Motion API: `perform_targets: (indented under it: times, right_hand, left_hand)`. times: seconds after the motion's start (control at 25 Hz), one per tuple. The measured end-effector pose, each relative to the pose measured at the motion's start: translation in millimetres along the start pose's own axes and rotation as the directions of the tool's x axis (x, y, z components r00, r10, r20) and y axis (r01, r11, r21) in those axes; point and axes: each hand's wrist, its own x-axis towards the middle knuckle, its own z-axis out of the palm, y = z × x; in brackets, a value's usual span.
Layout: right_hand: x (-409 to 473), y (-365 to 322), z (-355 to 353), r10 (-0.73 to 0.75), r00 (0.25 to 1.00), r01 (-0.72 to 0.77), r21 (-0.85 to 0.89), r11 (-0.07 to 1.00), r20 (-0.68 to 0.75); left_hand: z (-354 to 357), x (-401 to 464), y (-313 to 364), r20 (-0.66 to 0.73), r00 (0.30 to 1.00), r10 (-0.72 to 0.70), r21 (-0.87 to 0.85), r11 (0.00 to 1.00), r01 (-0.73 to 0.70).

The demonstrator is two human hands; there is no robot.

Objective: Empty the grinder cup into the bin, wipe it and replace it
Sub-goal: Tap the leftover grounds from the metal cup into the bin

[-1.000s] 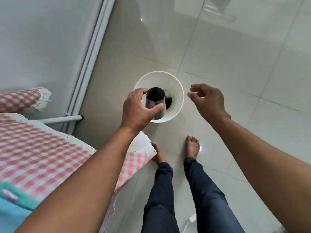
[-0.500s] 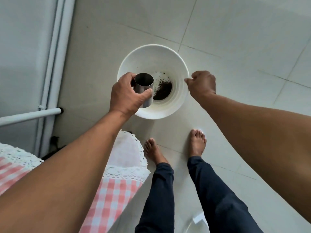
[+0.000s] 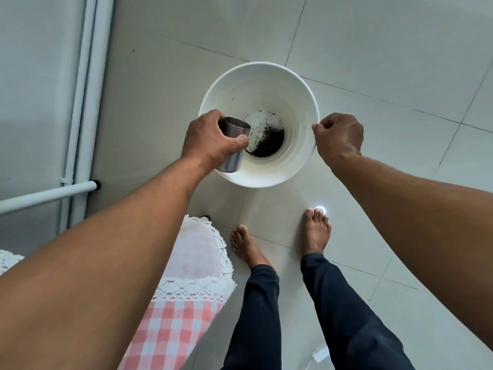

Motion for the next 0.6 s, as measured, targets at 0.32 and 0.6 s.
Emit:
perform_targets:
  times: [0.32,0.6]
  right_hand:
    - [7.9,15.4,-0.1,-0.109,0.992,0.107,-0.020,0.994,-0.071]
    - [11.3,17.9,0.5,-0.200,0.979,0.197,-0.083,0.977,-0.030]
  left_hand:
    - [-0.1,37.2,25.1,0.132,0.989,-0.072,0.054,0.996,0.065]
    - [11.1,37.3,31.8,0.097,0.995,-0.015,0.194,0.981,-0.004]
